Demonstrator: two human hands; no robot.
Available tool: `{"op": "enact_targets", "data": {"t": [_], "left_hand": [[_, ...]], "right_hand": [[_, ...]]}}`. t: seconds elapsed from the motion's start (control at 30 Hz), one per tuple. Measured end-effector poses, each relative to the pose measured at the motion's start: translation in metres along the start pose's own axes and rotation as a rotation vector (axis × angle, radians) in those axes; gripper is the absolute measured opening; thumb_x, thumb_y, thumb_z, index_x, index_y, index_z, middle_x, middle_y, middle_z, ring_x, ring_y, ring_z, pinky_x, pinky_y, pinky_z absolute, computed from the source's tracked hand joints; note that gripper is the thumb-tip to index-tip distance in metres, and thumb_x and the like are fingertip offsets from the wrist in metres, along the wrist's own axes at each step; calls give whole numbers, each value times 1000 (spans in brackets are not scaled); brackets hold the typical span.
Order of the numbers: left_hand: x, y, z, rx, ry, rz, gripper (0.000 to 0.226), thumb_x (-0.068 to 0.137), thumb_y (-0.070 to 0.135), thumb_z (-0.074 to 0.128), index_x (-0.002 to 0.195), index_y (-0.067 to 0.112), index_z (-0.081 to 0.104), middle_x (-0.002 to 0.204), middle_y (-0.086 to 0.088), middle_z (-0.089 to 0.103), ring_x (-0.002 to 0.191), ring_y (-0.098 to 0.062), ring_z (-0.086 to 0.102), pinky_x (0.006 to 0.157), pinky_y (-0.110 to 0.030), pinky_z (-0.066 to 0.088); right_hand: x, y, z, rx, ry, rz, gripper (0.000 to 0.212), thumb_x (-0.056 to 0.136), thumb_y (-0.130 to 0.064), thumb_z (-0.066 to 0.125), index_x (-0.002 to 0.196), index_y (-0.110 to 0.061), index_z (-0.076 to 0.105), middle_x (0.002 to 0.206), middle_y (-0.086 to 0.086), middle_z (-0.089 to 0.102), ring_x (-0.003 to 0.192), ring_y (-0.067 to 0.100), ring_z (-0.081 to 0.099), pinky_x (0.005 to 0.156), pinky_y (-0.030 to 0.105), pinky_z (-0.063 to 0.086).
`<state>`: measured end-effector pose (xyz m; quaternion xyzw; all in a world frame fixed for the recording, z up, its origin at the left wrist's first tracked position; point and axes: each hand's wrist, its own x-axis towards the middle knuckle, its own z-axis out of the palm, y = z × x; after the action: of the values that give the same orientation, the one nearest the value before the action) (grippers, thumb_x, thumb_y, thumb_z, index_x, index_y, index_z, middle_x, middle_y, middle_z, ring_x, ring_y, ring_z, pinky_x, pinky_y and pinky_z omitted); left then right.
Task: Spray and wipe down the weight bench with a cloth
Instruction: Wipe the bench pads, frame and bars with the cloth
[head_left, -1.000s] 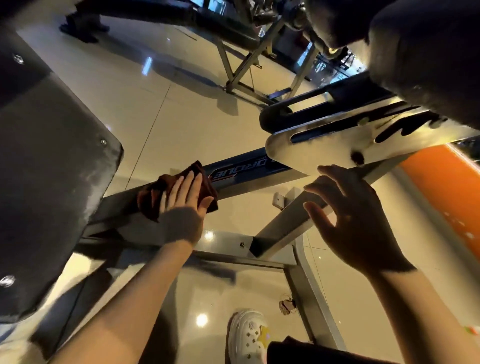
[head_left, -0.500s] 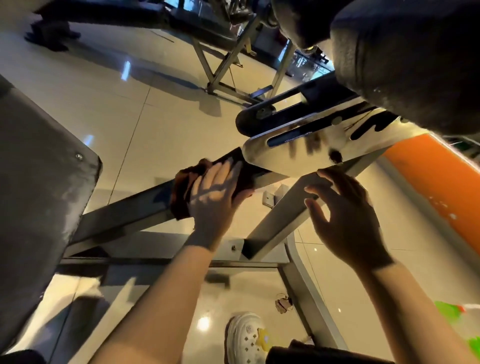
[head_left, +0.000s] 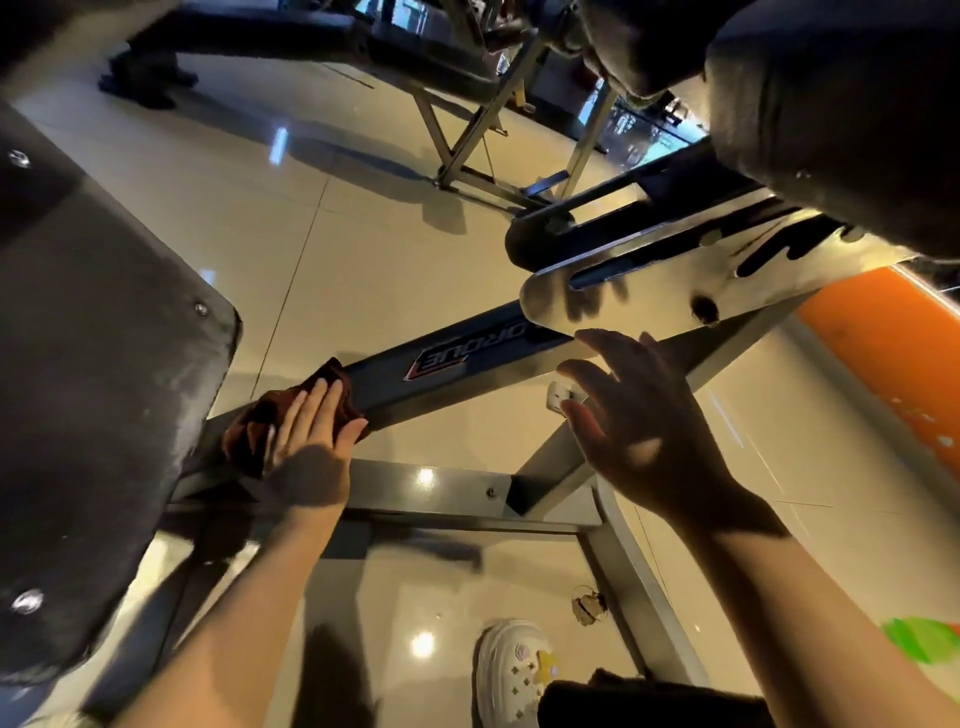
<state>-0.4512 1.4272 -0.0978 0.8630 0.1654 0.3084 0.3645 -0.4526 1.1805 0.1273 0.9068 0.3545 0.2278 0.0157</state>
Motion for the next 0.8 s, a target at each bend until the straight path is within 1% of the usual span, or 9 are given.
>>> {"op": "enact_targets", "data": {"t": [0.1,0.17,0.2,0.27,0.33,0.4,0.5,0.63,0.8], "left_hand": [[7,51,-10,-163,-117,-29,68,93,56,27,133,10,57,138,-8,56,131,-26,48,108,-39,32],[2,84,-26,-328,-116,-123,81,93,66,21,127,4,60,120,-8,64,111,-23,57,87,-25,37],[-3,99,-36,-445,-95,-233,81,95,65,22,124,0,60,112,-8,63,101,-20,56,77,-22,33],[-12,134,-64,-691,-123,-527,62,99,52,34,129,0,53,117,-11,61,104,-24,56,81,-23,35],[-24,171,-97,-991,-204,-754,50,98,49,37,137,17,43,119,-4,55,110,-19,52,90,-30,35],[-36,202,-130,-1146,-249,-727,67,85,64,32,143,29,36,125,3,48,114,-12,44,93,-30,33],[-48,227,-164,-1246,-329,-595,83,71,72,30,143,33,38,130,4,51,114,-9,51,93,-27,41],[-64,250,-197,-1296,-471,-482,96,64,80,32,147,32,37,142,0,51,131,-20,47,112,-47,35],[-84,271,-233,-1270,-576,-336,96,64,80,31,147,31,36,143,2,50,126,-11,53,108,-43,41]], "right_hand": [[3,-4,-4,23,-30,74,31,87,-24,59,113,-9,64,131,15,59,122,28,55,106,53,40],[0,-13,-3,50,-50,143,33,90,-31,55,114,-11,65,124,12,64,115,23,60,98,47,49],[-2,-23,-6,108,-51,189,36,95,-38,50,112,-11,66,112,8,68,106,12,63,91,36,54],[-4,-50,-20,267,-85,305,52,99,-52,37,115,-11,65,90,-4,67,86,-3,61,77,10,48],[-10,-75,-39,351,-212,345,51,95,-54,36,132,-24,54,114,-8,63,98,-2,54,85,12,40],[-19,-97,-61,475,-151,296,44,94,-54,39,135,-38,44,129,-21,51,113,-7,43,92,10,34],[-26,-117,-90,620,33,266,40,94,-54,46,132,-41,47,124,-27,52,113,-14,43,90,5,35],[-31,-131,-122,542,230,240,33,90,-53,43,114,-37,57,105,-17,63,97,-7,51,78,10,43],[-44,-136,-165,559,293,313,14,92,-38,53,103,-34,60,90,-30,53,82,-4,53,61,11,42]]}}
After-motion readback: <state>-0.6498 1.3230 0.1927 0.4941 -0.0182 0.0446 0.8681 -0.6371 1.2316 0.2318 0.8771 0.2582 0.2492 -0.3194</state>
